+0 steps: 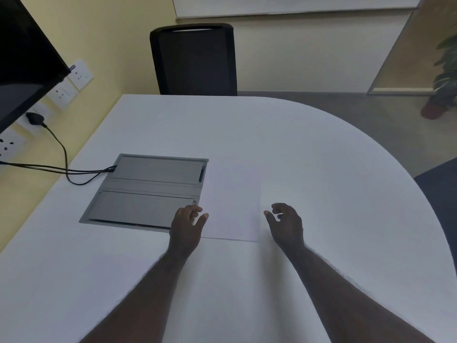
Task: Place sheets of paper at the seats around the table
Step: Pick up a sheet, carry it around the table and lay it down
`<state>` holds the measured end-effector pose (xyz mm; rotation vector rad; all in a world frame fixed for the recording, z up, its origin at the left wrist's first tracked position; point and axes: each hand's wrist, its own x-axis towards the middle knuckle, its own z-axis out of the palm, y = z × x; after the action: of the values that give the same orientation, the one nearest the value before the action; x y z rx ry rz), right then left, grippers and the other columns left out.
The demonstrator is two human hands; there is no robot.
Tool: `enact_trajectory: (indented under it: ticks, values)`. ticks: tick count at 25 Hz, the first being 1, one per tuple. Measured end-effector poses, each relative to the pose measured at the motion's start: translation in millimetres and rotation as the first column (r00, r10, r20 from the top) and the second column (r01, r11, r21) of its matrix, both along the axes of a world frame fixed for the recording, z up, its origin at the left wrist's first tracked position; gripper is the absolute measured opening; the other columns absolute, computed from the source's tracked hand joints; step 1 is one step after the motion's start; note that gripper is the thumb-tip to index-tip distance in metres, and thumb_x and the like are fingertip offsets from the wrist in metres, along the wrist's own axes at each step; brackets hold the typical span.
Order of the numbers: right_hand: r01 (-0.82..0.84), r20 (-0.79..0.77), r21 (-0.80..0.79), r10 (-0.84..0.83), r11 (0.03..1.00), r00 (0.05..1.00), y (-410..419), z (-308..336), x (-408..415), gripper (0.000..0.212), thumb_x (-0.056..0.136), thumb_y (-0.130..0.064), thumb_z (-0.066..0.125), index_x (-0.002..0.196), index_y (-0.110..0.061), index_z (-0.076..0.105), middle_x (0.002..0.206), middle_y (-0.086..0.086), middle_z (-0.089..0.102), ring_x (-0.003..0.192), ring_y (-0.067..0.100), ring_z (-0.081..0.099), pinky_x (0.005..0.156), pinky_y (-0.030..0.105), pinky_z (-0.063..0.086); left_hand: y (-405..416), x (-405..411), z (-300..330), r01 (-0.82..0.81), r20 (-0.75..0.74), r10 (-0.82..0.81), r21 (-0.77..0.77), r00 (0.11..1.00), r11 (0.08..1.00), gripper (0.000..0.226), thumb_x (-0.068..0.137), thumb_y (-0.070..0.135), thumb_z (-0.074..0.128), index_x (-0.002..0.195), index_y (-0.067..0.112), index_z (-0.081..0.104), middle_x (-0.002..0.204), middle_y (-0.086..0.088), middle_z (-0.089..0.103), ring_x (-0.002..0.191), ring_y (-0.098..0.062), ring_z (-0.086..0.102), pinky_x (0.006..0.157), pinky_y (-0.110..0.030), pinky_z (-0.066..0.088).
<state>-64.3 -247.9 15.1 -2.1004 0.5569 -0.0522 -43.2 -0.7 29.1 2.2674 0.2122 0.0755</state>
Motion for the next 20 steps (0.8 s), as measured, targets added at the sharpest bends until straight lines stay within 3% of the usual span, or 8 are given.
enact_trajectory:
  ticks: [3,8,15,20]
  values:
    - [0.003,-0.041,-0.018,-0.004,1.0,0.999,7,-18,12,0.027,0.088,-0.032,0.066,0.112,-0.018,0.063,0.107,-0.004,0.065,0.092,0.019,0.062,0.091,0.046,0.049,0,16,-18,-0.008,-0.04,0.008,0.01,0.999,1.0,0.019,0.084,0.025,0.071,0.101,0.018,0.065,0.096,-0.001,0.059,0.082,-0.016,0.057,0.081,-0.036,0.05]
    - [0.031,-0.094,-0.015,-0.032,0.999,0.995,15,-40,33,0.029,0.089,-0.032,0.066,0.113,-0.015,0.064,0.106,-0.003,0.064,0.093,0.02,0.062,0.092,0.044,0.049,4,42,-42,-0.015,-0.108,0.02,0.048,0.994,0.999,0.026,0.085,0.029,0.07,0.108,0.02,0.064,0.101,-0.001,0.058,0.087,-0.017,0.056,0.089,-0.044,0.05]
    - [0.078,-0.184,-0.03,-0.083,0.996,0.98,20,-70,64,0.033,0.088,-0.028,0.065,0.111,-0.005,0.063,0.105,0.009,0.065,0.099,0.024,0.06,0.082,0.028,0.039,6,70,-64,-0.042,-0.176,0.059,0.103,0.983,0.994,0.032,0.083,0.028,0.071,0.113,0.02,0.062,0.107,-0.001,0.058,0.101,-0.015,0.059,0.08,-0.029,0.043]
    - [0.142,-0.239,-0.053,-0.151,0.988,0.959,26,-85,70,0.04,0.083,-0.036,0.07,0.107,-0.004,0.062,0.107,0.011,0.062,0.098,0.026,0.059,0.079,0.028,0.039,6,77,-79,-0.035,-0.227,0.074,0.171,0.971,0.985,0.042,0.076,0.031,0.076,0.114,0.02,0.062,0.108,0.0,0.055,0.1,-0.022,0.06,0.088,-0.04,0.05]
